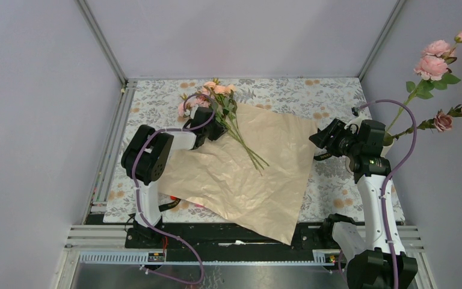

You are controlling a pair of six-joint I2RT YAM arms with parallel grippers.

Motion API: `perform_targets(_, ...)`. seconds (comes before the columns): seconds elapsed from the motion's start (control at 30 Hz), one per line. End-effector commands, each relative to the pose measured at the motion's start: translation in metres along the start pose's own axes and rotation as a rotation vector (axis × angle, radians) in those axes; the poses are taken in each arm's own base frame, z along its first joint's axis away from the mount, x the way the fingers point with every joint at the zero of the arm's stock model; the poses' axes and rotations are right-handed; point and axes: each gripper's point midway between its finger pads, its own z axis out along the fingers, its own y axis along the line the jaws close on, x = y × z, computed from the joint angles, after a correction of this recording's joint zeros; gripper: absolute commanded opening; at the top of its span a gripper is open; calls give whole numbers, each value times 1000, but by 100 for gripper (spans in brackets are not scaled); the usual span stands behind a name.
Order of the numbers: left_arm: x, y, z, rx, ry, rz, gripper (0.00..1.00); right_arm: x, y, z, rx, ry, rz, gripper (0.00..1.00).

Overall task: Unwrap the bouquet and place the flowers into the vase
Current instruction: Pick up the fake flower from the wrapping paper.

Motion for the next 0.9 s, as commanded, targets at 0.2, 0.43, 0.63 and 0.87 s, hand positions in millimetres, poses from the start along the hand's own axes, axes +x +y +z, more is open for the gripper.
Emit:
perform_targets(0.2,-15,-8,-14,11,-84,-14,6,-3,10,-4,-39,-12,-41,58)
perform_targets(0.43,-30,-11,-39,34,-172,-40,0,-1,12,-7,-40,-11,-47,58)
perform_targets(0.63,-42,-9,-57,28,-239,-7,0,0,13,-10,-43,-14,-51,58)
perform_targets(0.87,-49,-1,-69,-15,-278,63,0,1,15,-14,-45,-18,-54,58)
